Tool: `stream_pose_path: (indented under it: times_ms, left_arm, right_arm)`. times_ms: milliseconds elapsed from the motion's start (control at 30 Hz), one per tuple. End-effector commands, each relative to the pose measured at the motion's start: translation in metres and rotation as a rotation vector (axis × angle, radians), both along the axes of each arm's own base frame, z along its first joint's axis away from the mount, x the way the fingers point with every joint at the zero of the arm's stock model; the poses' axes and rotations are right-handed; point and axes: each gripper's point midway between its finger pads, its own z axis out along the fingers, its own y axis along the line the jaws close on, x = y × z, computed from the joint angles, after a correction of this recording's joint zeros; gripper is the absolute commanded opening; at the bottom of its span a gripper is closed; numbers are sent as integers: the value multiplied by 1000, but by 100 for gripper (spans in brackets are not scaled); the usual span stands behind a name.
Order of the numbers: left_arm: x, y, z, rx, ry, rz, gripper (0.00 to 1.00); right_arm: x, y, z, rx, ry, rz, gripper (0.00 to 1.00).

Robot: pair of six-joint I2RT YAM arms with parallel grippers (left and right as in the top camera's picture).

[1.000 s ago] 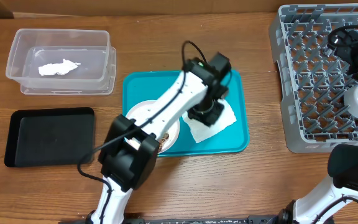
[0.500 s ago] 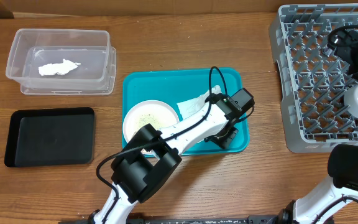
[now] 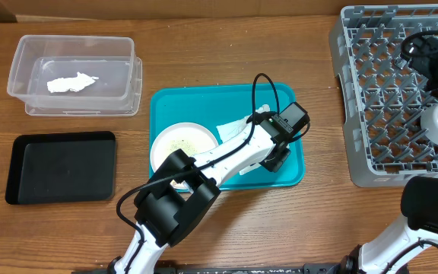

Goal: Sort waste into correct bins and load items into the dishwasher
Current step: 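Push the napkin further right along the tray surface with the left gripper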

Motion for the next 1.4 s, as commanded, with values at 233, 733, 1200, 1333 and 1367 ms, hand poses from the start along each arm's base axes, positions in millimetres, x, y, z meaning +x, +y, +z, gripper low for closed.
stream_pose_path:
  times_ms: [233, 733, 1200, 1333, 1367]
  left_arm:
    - [-12, 0, -17, 33, 28, -53, 34]
    - [-21, -1, -22, 31, 57, -64, 31]
    - [-15, -9, -21, 3, 26, -91, 15]
    - [-13, -10, -20, -3, 20, -91, 4]
    - [-13, -10, -20, -4, 19, -91, 4]
  right_arm:
    - [-4, 0, 11, -13, -30, -11, 100]
    - [-4, 0, 11, -13, -30, -11, 100]
    - [-4, 0, 11, -14, -30, -11, 100]
    - [-4, 0, 11, -13, -31, -11, 100]
    - [-4, 0, 11, -13, -30, -11, 100]
